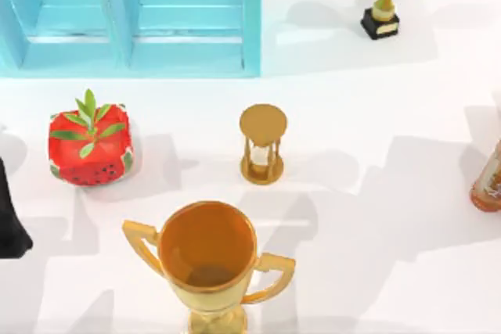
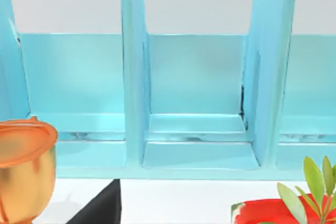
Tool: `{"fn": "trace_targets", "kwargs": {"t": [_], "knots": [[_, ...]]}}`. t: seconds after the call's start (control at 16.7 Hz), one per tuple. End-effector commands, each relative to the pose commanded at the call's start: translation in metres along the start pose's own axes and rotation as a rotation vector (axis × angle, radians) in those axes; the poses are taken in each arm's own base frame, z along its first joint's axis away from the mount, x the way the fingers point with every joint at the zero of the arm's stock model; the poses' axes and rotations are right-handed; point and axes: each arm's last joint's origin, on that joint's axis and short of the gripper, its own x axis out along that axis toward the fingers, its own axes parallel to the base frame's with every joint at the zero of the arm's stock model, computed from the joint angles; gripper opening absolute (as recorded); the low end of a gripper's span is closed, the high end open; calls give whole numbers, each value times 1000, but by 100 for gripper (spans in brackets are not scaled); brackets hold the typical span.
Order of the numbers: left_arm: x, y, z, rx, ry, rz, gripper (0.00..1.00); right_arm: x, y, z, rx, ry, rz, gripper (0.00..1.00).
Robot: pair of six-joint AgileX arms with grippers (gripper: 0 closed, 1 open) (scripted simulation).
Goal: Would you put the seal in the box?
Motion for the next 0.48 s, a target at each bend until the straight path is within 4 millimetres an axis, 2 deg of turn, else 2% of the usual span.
{"fn": "trace_targets", "kwargs": {"t": [0.18, 0.48], "knots": [[0, 0, 0, 0, 0, 0, 100, -4, -19, -24, 1, -3, 0, 0], [0, 0, 0, 0, 0, 0, 100, -3, -18, -24, 0, 0, 0, 0]]}}
